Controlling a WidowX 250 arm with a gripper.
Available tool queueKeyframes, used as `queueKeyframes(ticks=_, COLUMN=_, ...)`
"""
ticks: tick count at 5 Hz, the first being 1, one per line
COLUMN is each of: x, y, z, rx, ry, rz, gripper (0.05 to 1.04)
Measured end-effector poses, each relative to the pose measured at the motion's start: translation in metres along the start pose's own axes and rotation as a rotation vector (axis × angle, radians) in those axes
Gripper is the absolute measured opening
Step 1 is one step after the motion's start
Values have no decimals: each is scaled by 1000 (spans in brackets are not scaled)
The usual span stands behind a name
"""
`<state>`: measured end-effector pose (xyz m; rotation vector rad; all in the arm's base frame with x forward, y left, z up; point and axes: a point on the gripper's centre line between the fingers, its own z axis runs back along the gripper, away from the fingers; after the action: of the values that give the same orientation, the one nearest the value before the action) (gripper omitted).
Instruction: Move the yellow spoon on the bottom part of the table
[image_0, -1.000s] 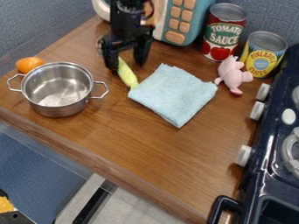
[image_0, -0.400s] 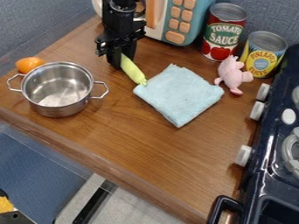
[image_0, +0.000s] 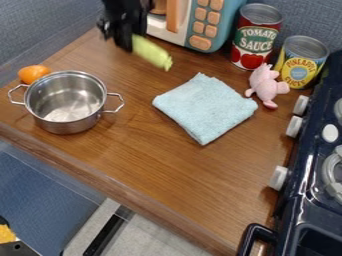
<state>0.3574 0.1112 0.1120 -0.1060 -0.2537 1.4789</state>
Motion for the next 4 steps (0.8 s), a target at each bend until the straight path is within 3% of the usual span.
queueKeyframes(ticks=1, x=-10, y=9, z=23, rx=-22, ry=12, rz=46, gripper=327)
queueKeyframes(ticks=3, x=-101, y=50, z=55, rx=-90, ry=115, rz=1, gripper=327)
queueKeyframes(ticks=4, x=-127, y=76, z=47, rx=-30, ry=139, rz=46, gripper=326)
